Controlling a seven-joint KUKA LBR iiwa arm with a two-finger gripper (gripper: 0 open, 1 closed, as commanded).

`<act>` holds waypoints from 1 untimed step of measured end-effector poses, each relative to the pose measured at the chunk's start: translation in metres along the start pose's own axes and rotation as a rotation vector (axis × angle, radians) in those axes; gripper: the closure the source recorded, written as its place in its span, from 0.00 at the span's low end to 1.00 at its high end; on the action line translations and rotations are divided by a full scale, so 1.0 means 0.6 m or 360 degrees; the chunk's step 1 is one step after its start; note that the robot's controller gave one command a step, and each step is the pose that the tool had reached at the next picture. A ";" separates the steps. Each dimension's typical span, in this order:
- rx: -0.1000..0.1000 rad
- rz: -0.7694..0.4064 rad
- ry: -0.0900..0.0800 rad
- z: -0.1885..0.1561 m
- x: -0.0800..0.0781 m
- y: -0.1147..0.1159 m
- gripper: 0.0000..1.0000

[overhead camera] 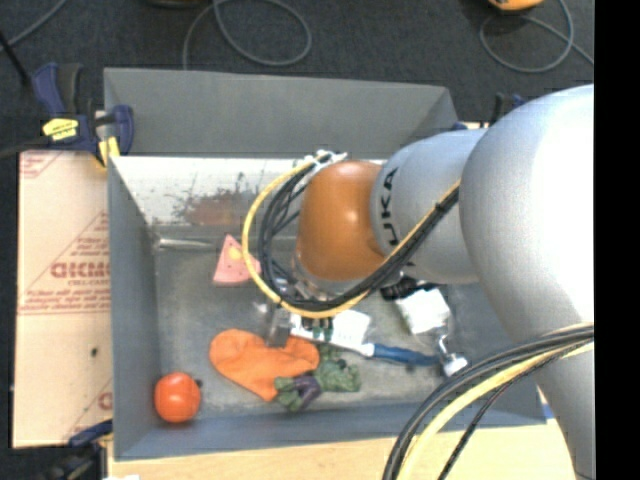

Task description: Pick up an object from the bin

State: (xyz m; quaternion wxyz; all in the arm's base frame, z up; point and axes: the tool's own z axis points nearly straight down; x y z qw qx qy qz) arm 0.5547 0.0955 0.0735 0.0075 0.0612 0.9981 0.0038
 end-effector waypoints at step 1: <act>0.0000 0.0002 0.0000 0.000 0.000 0.000 1.00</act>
Offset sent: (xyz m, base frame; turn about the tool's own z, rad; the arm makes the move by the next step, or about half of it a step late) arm -0.0235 0.0212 0.0248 0.1885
